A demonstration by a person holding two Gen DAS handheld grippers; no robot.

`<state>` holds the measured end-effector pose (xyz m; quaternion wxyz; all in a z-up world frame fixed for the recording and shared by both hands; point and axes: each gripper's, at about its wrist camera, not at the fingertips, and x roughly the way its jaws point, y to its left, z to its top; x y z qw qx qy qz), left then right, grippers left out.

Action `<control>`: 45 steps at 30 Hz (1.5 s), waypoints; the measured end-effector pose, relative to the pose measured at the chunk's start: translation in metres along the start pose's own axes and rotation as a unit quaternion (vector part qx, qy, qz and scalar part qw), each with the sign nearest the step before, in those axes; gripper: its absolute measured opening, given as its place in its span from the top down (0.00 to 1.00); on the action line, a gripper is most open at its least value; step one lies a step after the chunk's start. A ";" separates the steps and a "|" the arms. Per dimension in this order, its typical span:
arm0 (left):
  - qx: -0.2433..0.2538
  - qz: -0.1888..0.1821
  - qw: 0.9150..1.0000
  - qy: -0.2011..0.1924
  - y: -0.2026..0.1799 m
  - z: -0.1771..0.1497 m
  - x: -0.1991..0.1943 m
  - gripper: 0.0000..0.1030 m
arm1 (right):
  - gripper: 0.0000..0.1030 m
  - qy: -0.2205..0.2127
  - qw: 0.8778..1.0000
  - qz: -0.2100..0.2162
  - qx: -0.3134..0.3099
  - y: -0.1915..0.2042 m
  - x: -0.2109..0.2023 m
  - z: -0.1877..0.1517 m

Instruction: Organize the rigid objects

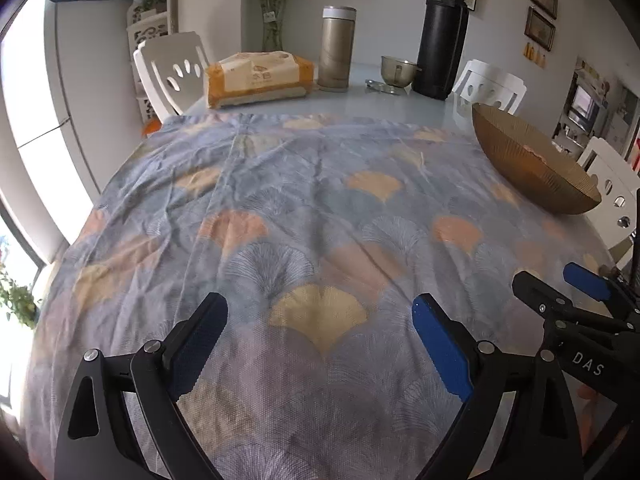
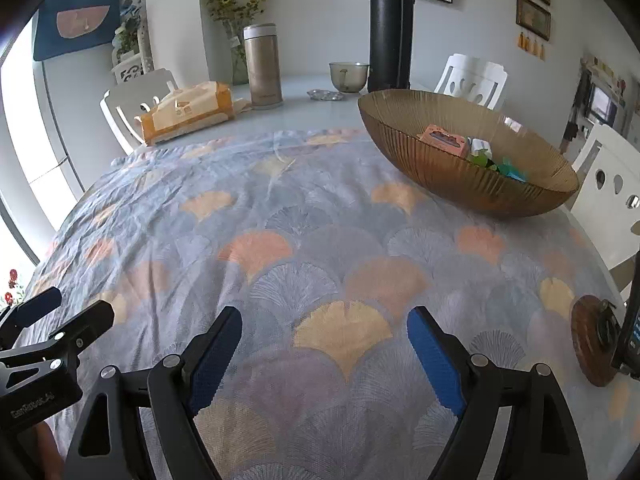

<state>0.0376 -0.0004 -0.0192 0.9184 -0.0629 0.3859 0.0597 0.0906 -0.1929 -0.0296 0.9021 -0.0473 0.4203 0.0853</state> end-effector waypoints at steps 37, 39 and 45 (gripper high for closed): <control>0.017 -0.004 1.000 0.007 -0.007 -0.001 0.001 0.09 | 0.11 0.000 1.000 -0.005 -0.014 0.003 0.000 -0.001; 0.020 -0.003 1.000 0.007 -0.008 -0.002 0.002 0.09 | 0.11 0.000 1.000 -0.005 -0.015 0.003 0.000 -0.001; 0.021 -0.002 1.000 0.007 -0.008 -0.002 0.002 0.09 | 0.11 0.000 1.000 -0.005 -0.015 0.003 0.000 -0.001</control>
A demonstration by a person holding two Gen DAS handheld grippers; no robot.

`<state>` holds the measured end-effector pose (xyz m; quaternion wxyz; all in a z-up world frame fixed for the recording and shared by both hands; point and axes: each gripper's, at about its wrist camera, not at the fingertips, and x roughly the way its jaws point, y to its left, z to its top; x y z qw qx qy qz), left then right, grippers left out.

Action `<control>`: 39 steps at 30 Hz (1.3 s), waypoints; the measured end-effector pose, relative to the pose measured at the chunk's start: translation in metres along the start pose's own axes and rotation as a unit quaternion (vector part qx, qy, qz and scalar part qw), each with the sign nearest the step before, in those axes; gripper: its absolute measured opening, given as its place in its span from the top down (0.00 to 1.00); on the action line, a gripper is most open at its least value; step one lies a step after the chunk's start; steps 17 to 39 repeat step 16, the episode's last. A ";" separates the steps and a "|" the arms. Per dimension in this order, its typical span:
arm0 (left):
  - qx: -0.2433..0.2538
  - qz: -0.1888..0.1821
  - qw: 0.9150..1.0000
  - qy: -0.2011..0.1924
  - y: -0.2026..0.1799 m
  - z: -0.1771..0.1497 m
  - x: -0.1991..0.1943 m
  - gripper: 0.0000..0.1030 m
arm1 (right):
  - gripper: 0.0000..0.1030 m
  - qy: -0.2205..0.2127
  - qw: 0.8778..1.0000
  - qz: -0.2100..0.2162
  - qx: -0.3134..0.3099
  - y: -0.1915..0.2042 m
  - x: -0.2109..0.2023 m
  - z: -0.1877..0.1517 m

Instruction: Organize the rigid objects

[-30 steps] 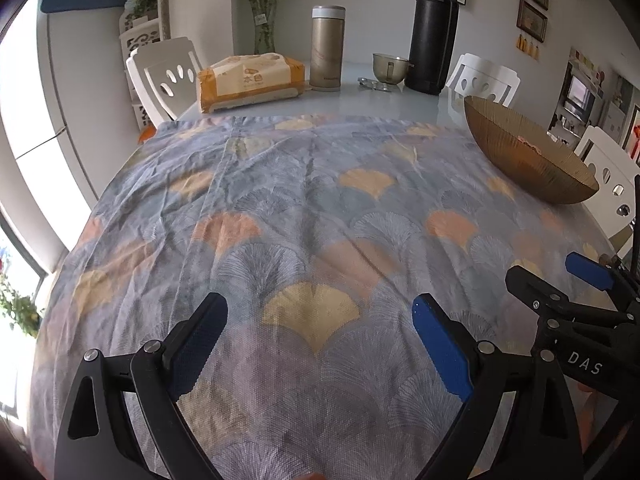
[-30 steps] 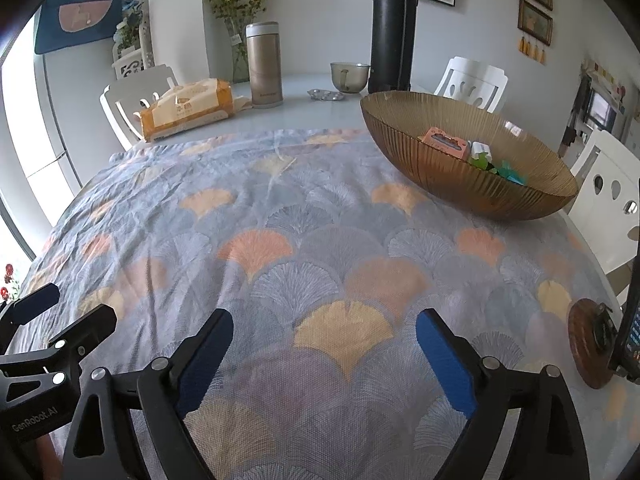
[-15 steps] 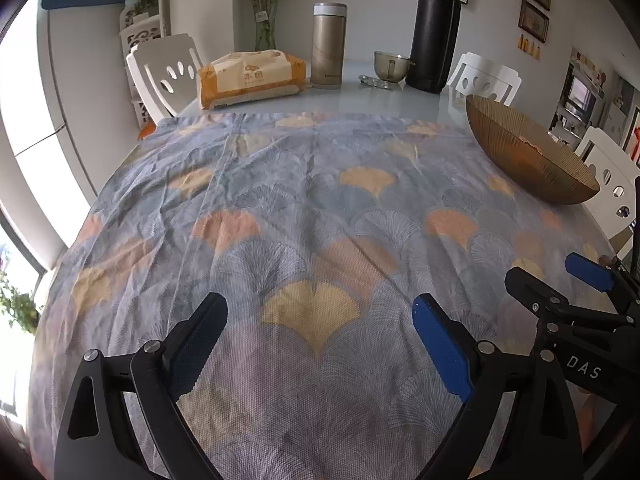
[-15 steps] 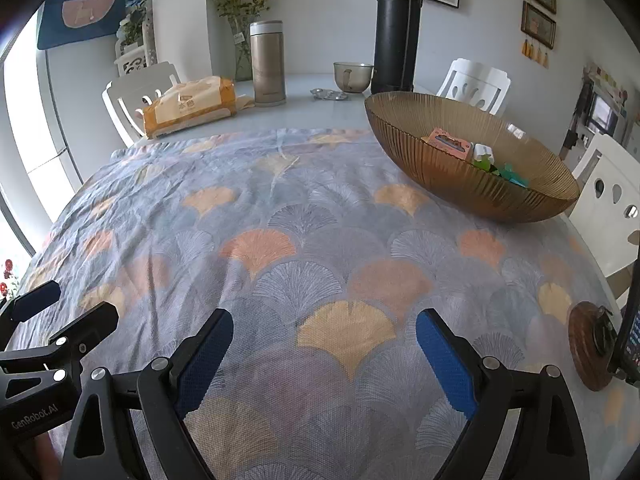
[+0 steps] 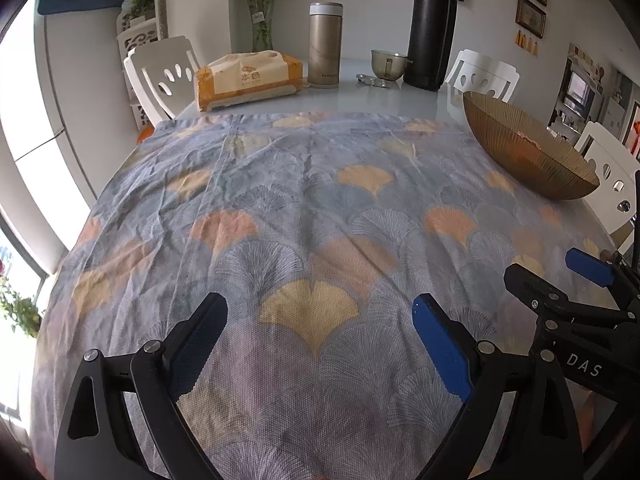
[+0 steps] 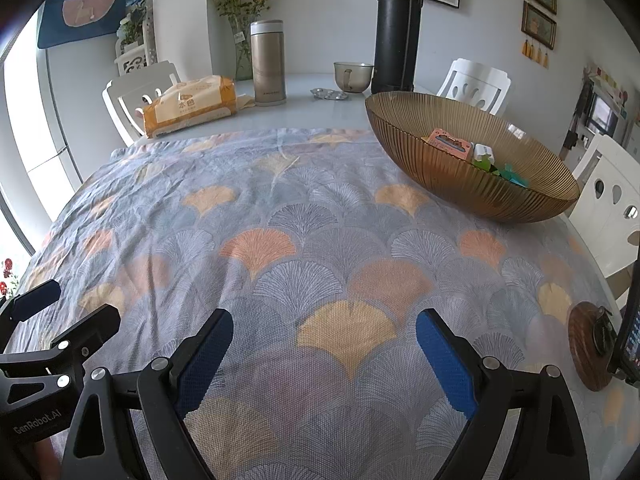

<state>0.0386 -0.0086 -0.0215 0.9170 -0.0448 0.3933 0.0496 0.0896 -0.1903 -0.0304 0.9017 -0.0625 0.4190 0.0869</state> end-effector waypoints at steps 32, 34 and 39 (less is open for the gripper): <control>-0.008 0.034 0.998 -0.053 0.008 0.003 -0.014 0.09 | 0.11 0.000 1.000 0.000 0.000 0.000 0.000 0.000; -0.008 0.034 0.998 -0.053 0.008 0.003 -0.014 0.09 | 0.11 0.000 1.000 0.000 0.000 0.000 0.000 0.000; -0.008 0.034 0.998 -0.053 0.008 0.003 -0.014 0.09 | 0.11 0.000 1.000 0.000 0.000 0.000 0.000 0.000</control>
